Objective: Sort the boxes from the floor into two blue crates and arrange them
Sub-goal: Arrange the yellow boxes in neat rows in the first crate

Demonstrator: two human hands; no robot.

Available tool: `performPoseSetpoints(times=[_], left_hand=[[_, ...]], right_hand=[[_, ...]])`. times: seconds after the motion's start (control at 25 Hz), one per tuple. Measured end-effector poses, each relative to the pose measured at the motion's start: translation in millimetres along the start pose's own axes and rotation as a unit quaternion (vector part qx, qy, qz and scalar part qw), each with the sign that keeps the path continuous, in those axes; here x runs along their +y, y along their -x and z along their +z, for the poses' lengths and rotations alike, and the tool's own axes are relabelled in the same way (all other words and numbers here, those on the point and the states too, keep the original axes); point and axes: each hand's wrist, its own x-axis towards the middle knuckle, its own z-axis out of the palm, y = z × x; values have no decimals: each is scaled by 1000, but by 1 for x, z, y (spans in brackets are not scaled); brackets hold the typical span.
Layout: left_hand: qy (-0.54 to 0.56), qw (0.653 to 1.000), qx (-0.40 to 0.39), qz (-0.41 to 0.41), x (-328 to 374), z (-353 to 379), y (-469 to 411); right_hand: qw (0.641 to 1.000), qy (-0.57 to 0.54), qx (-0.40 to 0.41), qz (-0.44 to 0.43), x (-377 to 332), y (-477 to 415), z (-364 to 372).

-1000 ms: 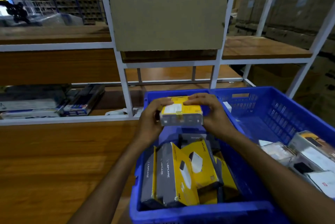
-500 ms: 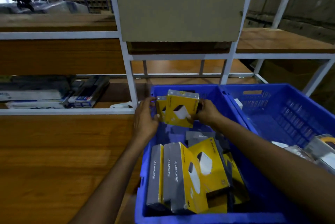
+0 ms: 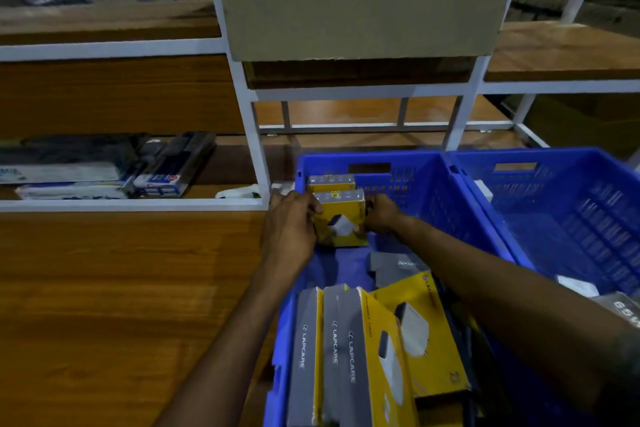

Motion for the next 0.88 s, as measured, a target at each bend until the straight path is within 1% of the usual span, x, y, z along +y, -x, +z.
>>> performPoseSetpoints(times=[0.04,0.12,0.16,0.2,0.28,0.32,0.36,0.4,0.48,0.52,0.6,0.64,0.68,0.72,0.76,0.8,0.84,0.88], left_hand=[[-27,1000,-1,4,1,0,-1],[-130,990,-16,47,4,2,-6],[-178,981,-34,72,6,4,-12],[-211,972,-66,85,9,8,-19],[-241,956,-149,78,13,20,-35],[-239,949,-196,67,17,28,-43],[-236,941,-238,54,23,35,-51],[-234,932,-272,48,30,42,-57],[-223,924,-307,46,41,57,-66],[-208,926,-313,44,44,65,-69],[-197,922,-330,37,39,75,-71],[-200,917,-343,34,34,78,-73],[-203,912,-355,27,28,80,-73],[-206,910,-360,22,24,82,-74],[-208,911,-356,20,21,83,-74],[-207,913,-351,22,19,84,-75],[-203,914,-350,23,18,85,-76],[-199,915,-352,21,17,86,-77]], right_hand=[[1000,16,-4,25,2,-2,-7],[996,30,-2,86,10,-9,-23],[993,8,-7,116,12,-11,-33],[990,-1,-16,138,13,-8,-44],[985,4,-19,172,17,-2,-60],[979,-16,-34,201,18,-1,-68],[980,-48,-42,187,19,5,-75],[979,-107,-17,171,17,5,-74],[967,-165,32,191,23,-1,-74],[950,-227,69,202,29,-10,-67],[892,-351,149,244,28,-29,-49],[897,-324,164,253,35,-39,-41],[894,-302,195,268,49,-53,-32],[904,-279,194,258,66,-71,-20],[923,-270,169,217,86,-88,-7],[905,-332,130,233,90,-94,-2],[891,-363,128,240,77,-82,-4],[888,-349,155,257,58,-62,-10]])
